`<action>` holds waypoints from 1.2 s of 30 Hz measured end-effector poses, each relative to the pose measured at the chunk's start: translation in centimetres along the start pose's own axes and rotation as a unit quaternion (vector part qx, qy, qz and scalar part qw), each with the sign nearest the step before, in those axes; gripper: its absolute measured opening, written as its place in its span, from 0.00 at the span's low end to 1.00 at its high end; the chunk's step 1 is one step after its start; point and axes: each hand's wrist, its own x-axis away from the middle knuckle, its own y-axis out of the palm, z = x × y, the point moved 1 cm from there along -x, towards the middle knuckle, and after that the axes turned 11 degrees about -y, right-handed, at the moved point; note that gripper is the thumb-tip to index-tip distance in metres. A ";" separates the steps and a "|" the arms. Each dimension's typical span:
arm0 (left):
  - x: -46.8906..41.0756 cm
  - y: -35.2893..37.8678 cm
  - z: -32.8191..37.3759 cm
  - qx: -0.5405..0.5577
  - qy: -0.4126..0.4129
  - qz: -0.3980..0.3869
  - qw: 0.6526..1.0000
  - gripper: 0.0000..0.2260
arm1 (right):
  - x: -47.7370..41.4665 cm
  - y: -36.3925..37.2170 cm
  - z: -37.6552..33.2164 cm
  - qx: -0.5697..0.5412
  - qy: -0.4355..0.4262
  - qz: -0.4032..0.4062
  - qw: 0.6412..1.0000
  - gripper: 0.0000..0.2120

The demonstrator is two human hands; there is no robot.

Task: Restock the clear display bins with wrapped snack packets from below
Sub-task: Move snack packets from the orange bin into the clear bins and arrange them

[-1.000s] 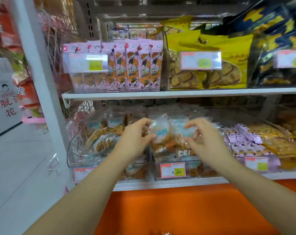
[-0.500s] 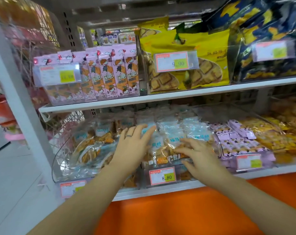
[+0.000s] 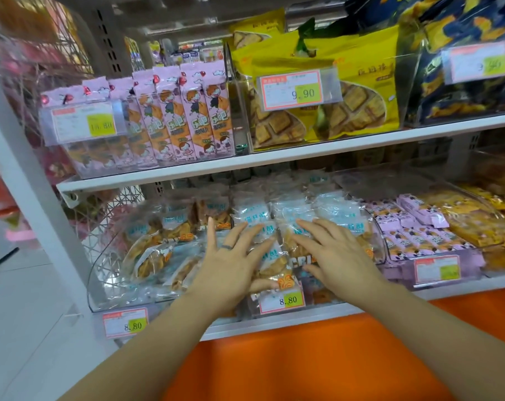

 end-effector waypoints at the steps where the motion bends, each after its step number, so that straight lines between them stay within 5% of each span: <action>1: -0.4 -0.3 -0.2 -0.008 0.002 0.015 1.000 0.30 | 0.0 0.0 0.0 0.004 0.004 0.002 1.000 0.35; 20: -3.1 -1.3 -0.3 -0.103 0.082 -0.098 0.986 0.34 | -0.3 0.1 0.1 -0.047 -0.007 -0.004 0.999 0.30; 36: -1.3 -1.1 -0.2 -0.080 0.070 -0.105 0.989 0.33 | -1.8 0.2 -0.2 0.048 0.024 -0.016 0.998 0.34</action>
